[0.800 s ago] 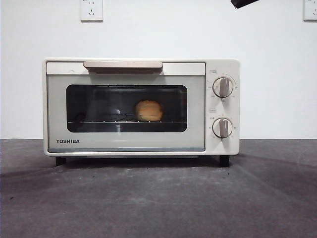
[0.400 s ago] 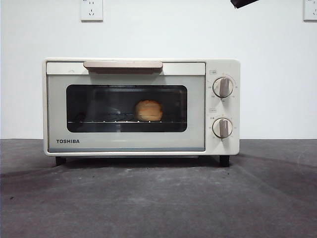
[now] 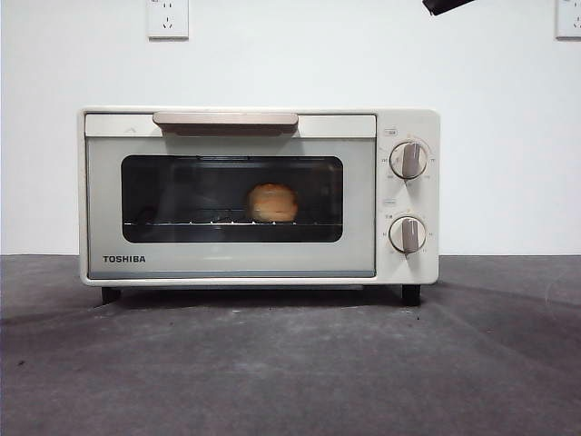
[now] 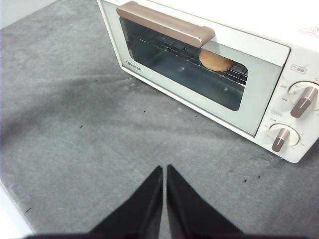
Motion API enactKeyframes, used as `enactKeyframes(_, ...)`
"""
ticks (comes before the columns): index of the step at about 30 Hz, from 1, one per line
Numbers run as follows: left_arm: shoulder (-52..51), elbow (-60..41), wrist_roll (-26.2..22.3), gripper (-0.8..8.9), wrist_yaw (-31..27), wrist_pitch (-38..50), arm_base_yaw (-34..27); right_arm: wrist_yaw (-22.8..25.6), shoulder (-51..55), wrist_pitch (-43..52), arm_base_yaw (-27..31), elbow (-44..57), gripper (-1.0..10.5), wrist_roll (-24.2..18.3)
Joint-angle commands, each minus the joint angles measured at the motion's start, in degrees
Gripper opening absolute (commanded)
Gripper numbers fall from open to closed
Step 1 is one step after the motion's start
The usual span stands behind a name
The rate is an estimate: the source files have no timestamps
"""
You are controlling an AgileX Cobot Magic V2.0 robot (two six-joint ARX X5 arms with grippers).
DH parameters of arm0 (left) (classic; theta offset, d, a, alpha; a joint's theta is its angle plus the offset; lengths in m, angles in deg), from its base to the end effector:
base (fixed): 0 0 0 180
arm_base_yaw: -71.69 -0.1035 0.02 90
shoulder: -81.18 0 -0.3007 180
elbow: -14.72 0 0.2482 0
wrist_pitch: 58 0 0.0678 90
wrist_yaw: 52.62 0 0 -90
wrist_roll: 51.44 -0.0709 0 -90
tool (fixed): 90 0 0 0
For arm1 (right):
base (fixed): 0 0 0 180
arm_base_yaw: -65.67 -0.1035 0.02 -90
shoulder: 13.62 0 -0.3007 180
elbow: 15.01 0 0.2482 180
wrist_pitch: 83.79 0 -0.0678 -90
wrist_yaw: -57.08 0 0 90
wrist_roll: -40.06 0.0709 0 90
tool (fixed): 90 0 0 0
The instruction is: The left arm flap open the oven, the right arm pick bread and place it into oven, the left arm flap close the oven
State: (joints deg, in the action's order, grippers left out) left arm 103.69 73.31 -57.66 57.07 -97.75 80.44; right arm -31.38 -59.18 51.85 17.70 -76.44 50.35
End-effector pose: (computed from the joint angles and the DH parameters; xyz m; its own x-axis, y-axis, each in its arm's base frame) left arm 0.0726 -0.0353 0.3562 0.8774 -0.4759 -0.0603 0.4796 0.8732 0.0867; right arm 0.1153 0.1251 0.3199 0.6082 0.6346 -0.4768 -0.6580 0.7391 0.1444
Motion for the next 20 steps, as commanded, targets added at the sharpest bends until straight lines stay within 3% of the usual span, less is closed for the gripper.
enactKeyframes(1,-2.0,-4.0,-2.6,0.16,-3.7,9.6,-1.7,0.0,-0.4,0.8,-0.6,-0.6,0.1,0.0)
enactKeyframes(6,-7.8,-13.4,-2.5,0.16,-10.2,18.4,-4.8,0.0,-0.4,0.8,-0.6,-0.6,0.1,0.0)
enactKeyframes(20,-19.9,-36.0,-2.0,0.16,-10.9,21.0,-7.8,0.0,-0.4,0.8,-0.6,-0.6,0.1,0.0)
